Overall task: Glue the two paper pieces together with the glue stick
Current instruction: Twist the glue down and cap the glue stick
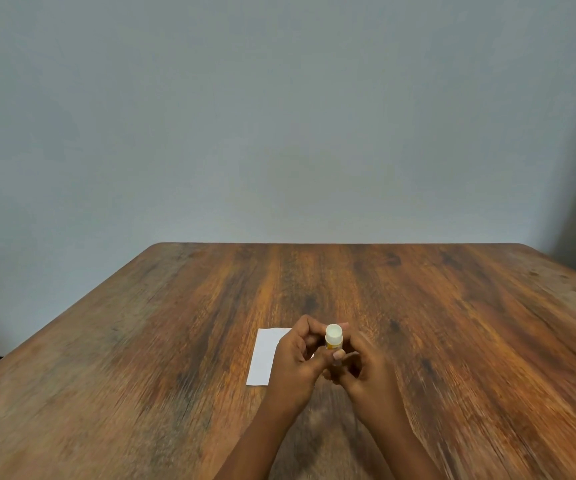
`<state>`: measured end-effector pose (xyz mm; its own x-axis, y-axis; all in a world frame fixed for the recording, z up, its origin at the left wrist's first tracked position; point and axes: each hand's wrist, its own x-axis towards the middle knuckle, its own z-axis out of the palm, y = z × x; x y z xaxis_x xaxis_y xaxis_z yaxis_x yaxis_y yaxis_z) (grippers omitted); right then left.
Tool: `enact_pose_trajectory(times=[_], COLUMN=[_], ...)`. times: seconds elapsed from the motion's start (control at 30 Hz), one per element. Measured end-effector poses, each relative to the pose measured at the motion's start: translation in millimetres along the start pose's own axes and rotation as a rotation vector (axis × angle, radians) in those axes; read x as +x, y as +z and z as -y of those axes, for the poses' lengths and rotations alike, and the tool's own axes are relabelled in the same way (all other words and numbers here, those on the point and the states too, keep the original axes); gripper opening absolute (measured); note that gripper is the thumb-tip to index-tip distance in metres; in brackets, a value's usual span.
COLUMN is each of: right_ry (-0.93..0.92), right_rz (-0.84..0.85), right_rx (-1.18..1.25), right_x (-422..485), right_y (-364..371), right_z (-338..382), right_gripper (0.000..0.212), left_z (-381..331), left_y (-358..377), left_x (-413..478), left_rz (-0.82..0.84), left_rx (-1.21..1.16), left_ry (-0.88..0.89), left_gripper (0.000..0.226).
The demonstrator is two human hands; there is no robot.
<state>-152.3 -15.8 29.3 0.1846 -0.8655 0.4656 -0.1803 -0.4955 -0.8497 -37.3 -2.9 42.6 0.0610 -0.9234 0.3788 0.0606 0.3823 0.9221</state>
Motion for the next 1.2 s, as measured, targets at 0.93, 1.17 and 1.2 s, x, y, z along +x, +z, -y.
enact_pose_trajectory(times=[0.93, 1.17, 1.2], right_ry=[-0.087, -0.102, -0.110], right_rz=[-0.040, -0.022, -0.024], right_rx=[-0.167, -0.141, -0.153], right_x=[-10, -6, -5], right_y=[4, 2, 3], right_z=[4, 1, 0], right_gripper=[0.046, 0.035, 0.034], left_z=[-4, -4, -4], left_y=[2, 5, 6], left_x=[-8, -12, -12], left_rz=[0.029, -0.001, -0.002], left_rx=[0.027, 0.072, 0.071], left_ry=[0.005, 0.005, 0.003], left_gripper=[0.015, 0.017, 0.016])
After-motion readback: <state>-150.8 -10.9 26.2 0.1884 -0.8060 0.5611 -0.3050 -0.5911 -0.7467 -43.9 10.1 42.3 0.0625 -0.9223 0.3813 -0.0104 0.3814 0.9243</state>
